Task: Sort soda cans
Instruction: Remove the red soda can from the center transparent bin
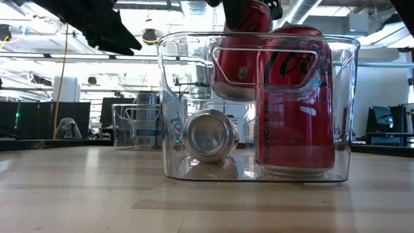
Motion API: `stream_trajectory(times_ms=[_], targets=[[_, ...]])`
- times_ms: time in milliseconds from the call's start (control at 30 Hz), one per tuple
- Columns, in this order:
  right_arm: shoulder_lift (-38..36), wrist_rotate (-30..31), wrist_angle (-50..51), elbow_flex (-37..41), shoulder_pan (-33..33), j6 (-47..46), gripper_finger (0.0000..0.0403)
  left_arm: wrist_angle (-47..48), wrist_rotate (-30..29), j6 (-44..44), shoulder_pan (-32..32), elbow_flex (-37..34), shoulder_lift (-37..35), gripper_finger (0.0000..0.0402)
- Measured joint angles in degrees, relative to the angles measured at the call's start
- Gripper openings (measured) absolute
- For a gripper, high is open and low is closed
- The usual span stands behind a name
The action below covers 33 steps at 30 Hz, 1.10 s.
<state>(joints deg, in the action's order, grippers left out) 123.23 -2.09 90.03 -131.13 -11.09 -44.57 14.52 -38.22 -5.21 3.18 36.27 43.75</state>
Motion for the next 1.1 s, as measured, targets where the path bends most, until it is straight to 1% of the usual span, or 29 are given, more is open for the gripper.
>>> stream_trajectory(times_ms=[133,267,367,500,567,633,700,833,900,1000,1100], targets=[[-2.33,0.92,0.14,-0.07,0.0,-1.75,0.0301,-1.23,0.31,0.02,0.0,0.0,1.28,0.038],[-5.73,1.96,0.03,-0.07,-0.07,-3.49,0.0301,-1.42,2.68,0.29,0.0,0.0,2.0,0.038],[-9.38,2.52,0.01,0.57,0.0,-5.12,0.0301,-2.75,7.12,2.38,0.0,0.0,2.03,0.038],[-14.88,5.04,0.06,4.16,0.0,-7.24,0.0301,-5.15,14.52,3.99,0.0,0.0,2.05,0.038],[-17.69,5.43,-0.02,7.59,0.04,-8.98,0.0301,-5.6,17.28,3.64,0.02,0.0,2.08,0.038],[-20.89,5.92,-0.19,12.35,0.19,-11.08,0.0301,-5.62,17.81,3.06,0.02,0.0,2.36,0.038],[-24.21,6.34,-0.08,18.4,0.33,-13.71,0.0301,-5.35,17.97,2.58,0.02,0.0,2.53,0.038],[-29.71,6.76,0.16,31.65,0.35,-19.24,0.0301,-7.84,18.03,2.69,0.02,-0.02,3.57,0.038],[-31.73,6.78,-0.04,37.91,0.35,-21.29,0.0301,-11.52,18.03,2.47,0.02,0.01,5.03,0.038],[-34.41,6.76,-1.26,45.61,0.35,-23.1,0.0301,-14.46,18.46,2.58,0.02,-0.02,7.86,0.038],[-36.44,6.36,-5.86,52.23,0.35,-23.12,0.0302,-17.98,18.82,2.62,-0.02,-0.01,11.58,0.038]])
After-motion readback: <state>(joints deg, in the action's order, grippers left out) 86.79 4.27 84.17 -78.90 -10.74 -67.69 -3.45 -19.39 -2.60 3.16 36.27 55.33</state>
